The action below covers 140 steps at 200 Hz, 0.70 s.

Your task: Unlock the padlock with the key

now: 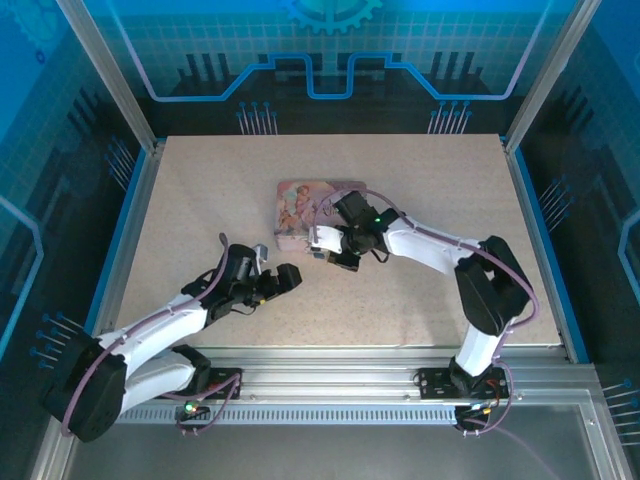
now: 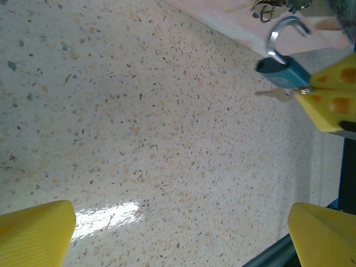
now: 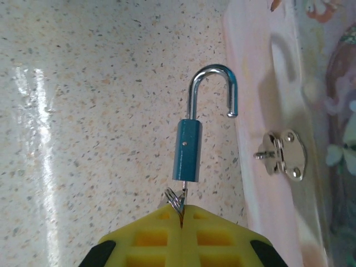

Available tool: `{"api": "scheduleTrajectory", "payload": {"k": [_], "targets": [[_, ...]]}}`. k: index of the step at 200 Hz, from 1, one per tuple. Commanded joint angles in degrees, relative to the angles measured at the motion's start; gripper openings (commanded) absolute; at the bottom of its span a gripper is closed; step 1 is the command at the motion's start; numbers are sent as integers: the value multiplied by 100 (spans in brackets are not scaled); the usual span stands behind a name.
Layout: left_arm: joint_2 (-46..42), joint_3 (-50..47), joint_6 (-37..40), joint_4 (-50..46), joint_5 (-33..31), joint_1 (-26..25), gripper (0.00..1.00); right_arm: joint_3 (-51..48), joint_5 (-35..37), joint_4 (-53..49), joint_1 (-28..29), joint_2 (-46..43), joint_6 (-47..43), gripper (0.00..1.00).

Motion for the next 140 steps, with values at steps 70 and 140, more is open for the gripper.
{"api": "scheduleTrajectory", "payload": {"k": [70, 140], "targets": [[-180, -47, 95, -157, -28, 56, 99, -703, 152, 207, -582, -1200, 651, 0], [58, 208, 220, -57, -39, 55, 99, -1158, 685, 737, -1606, -1914, 1725, 0]]}}
